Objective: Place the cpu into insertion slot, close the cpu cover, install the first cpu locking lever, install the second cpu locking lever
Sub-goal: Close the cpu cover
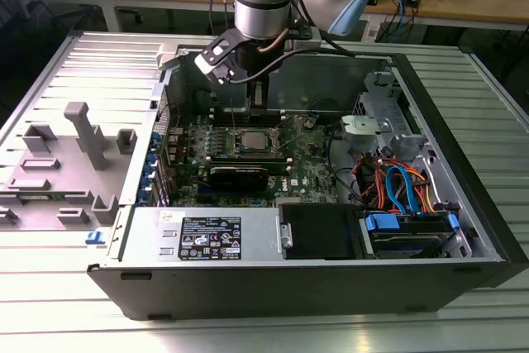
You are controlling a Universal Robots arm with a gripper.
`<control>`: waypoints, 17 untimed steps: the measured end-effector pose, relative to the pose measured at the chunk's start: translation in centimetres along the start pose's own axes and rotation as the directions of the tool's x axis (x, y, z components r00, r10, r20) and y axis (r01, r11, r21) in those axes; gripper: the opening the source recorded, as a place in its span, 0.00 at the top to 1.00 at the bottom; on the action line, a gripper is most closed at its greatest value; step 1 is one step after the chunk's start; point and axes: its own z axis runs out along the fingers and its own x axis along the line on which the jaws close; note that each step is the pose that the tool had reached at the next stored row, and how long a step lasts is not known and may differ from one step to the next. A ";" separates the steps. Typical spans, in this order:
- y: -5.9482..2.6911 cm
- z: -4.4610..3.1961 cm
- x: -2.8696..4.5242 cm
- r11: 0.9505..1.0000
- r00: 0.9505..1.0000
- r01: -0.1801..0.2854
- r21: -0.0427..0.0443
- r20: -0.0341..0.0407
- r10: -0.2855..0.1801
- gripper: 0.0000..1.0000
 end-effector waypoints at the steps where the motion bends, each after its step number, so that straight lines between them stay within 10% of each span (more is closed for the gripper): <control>1: 0.00 -0.17 0.00 1.000 1.000 0.000 0.000 0.000 0.000 0.89; 17: 0.00 -1.21 -0.02 1.000 1.000 0.000 0.000 0.000 0.000 0.89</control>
